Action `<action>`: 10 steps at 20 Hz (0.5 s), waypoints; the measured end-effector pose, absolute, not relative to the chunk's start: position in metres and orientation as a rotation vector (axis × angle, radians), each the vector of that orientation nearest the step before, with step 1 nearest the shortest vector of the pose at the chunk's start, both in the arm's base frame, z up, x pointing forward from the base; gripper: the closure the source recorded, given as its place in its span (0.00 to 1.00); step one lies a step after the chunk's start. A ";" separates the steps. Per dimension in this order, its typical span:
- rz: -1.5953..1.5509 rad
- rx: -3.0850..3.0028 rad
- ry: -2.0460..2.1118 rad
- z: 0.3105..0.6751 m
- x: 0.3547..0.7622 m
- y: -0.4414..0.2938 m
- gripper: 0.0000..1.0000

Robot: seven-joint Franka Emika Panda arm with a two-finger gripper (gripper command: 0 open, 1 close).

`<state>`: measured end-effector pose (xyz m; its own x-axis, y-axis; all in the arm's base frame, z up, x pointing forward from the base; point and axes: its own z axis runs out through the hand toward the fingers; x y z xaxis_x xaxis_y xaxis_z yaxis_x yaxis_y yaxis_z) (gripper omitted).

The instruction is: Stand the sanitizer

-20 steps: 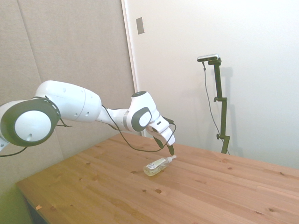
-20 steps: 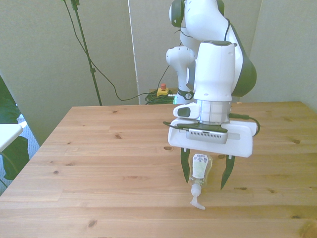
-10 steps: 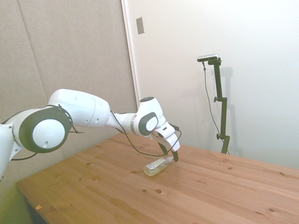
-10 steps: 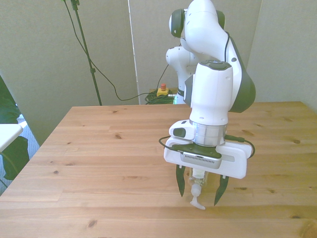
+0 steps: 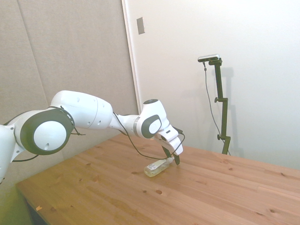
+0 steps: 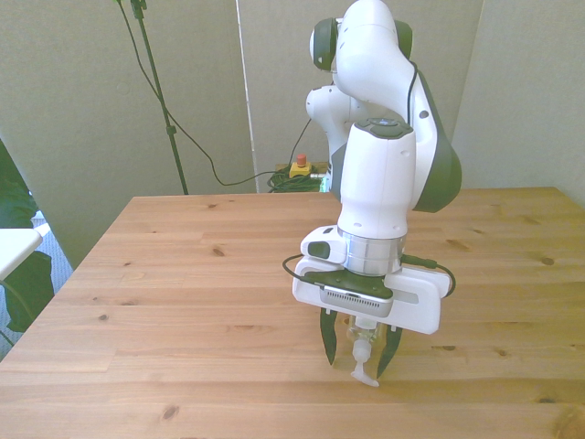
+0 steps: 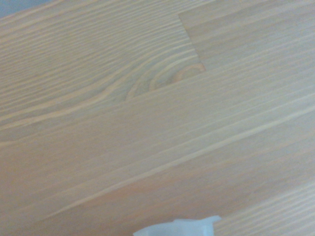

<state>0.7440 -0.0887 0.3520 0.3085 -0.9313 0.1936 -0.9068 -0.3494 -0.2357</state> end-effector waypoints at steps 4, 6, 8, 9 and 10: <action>-0.444 -2.461 1.739 0.352 0.744 -0.091 1.00; -0.440 -2.455 1.739 0.353 0.744 -0.093 1.00; -0.433 -2.448 1.741 0.353 0.744 -0.095 1.00; -0.423 -2.444 1.742 0.353 0.743 -0.096 1.00; -0.412 -2.441 1.745 0.353 0.743 -0.097 1.00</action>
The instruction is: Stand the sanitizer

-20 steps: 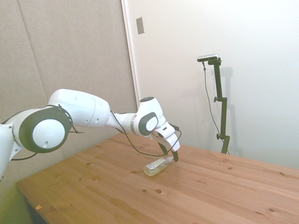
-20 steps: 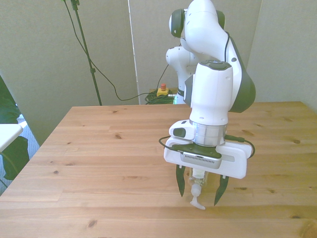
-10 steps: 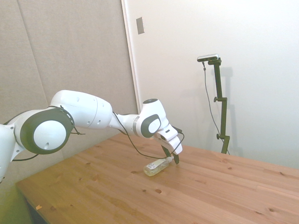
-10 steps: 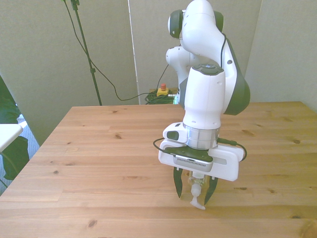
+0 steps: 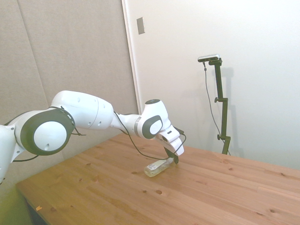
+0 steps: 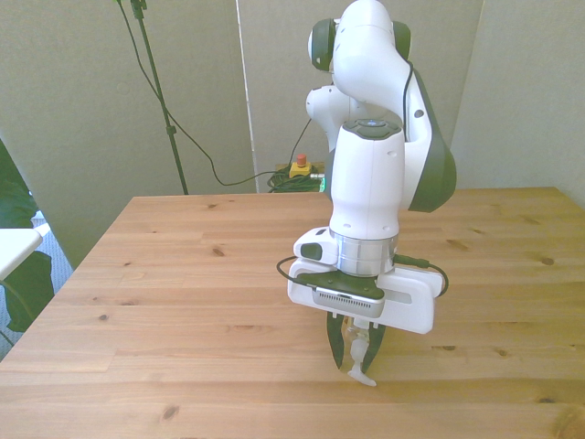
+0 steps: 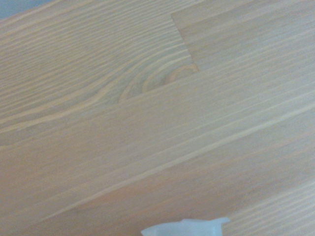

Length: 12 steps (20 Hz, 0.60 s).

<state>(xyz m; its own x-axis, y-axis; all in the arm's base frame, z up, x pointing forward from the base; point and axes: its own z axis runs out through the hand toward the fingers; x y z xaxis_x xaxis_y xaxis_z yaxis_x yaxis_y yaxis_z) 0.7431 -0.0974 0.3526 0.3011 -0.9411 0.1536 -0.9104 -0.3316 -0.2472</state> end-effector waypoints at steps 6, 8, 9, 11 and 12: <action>-0.360 -2.432 1.773 0.354 0.746 -0.102 1.00; -0.355 -2.416 1.792 0.355 0.748 -0.102 1.00; -0.359 -2.402 1.803 0.356 0.749 -0.101 1.00; -0.412 -2.361 1.810 0.366 0.752 -0.095 1.00; -0.468 -2.337 1.805 0.377 0.752 -0.091 1.00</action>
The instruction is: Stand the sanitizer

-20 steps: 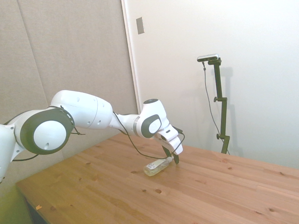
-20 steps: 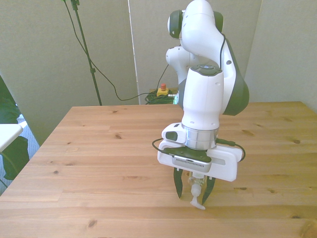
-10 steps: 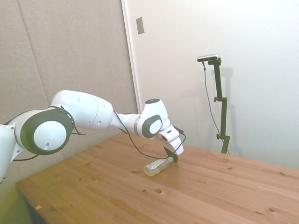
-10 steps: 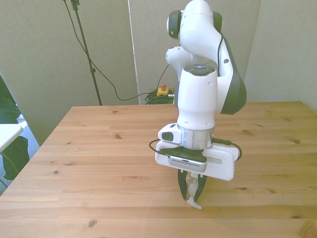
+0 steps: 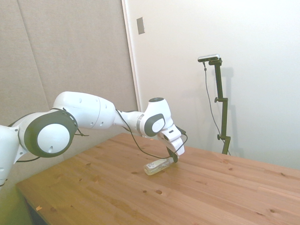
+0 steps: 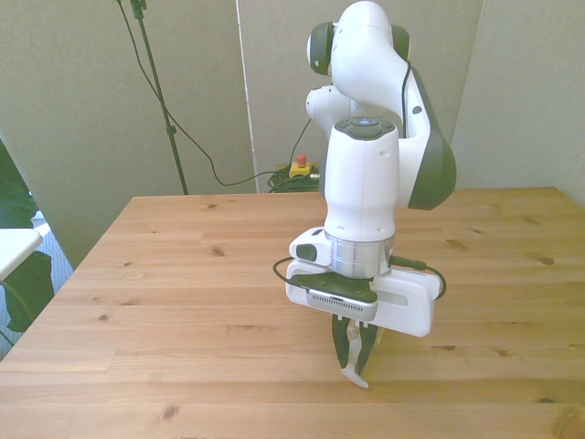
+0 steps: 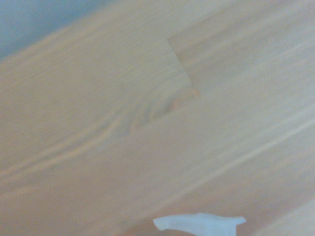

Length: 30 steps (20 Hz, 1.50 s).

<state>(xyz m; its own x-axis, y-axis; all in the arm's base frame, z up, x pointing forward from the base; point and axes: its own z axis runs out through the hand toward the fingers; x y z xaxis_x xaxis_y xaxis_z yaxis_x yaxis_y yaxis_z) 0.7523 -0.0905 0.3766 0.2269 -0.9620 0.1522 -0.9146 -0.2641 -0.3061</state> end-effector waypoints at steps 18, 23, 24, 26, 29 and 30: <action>-1.263 -2.091 1.701 0.459 0.646 0.028 1.00; -1.415 -2.008 1.685 0.441 0.639 0.053 1.00; -1.436 -1.996 1.686 0.437 0.638 0.056 1.00; -1.462 -1.982 1.694 0.430 0.637 0.060 1.00; -1.465 -1.986 1.697 0.424 0.637 0.061 0.00; -1.464 -1.986 1.697 0.424 0.637 0.061 0.00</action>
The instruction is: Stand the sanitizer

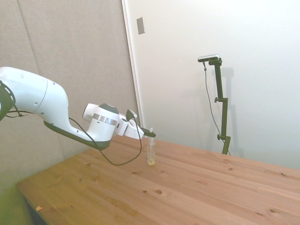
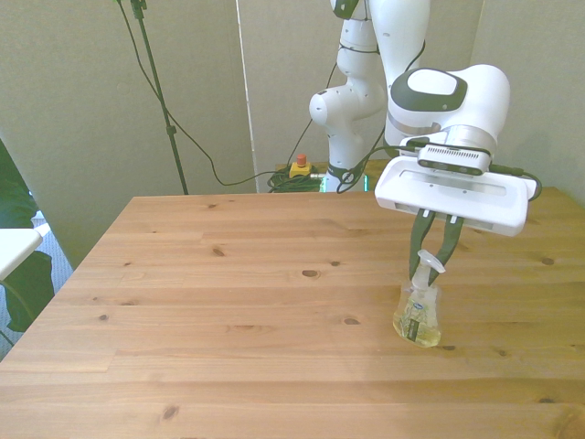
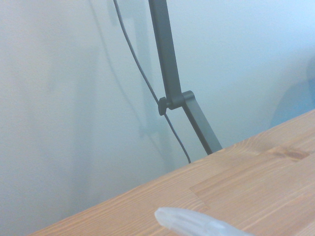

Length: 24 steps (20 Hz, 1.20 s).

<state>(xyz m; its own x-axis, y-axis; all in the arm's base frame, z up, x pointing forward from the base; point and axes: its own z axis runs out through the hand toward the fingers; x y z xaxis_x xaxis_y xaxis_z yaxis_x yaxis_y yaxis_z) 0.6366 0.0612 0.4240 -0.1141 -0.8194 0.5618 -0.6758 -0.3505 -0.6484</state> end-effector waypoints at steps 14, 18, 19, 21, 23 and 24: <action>-1.427 -2.001 1.720 0.416 0.633 0.062 0.00; -1.329 -2.049 1.740 0.414 0.632 0.061 0.00; -1.282 -2.075 1.736 0.414 0.631 0.061 0.00; -1.174 -2.131 1.734 0.411 0.625 0.063 0.00; -1.067 -2.179 1.733 0.411 0.618 0.063 0.00; -1.016 -2.201 1.728 0.412 0.614 0.064 0.00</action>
<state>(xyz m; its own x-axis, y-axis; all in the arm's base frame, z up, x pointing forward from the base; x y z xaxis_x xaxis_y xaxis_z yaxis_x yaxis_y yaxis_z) 0.6139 0.0640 0.4121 0.0992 -0.9083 0.4064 -0.7967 -0.3172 -0.5145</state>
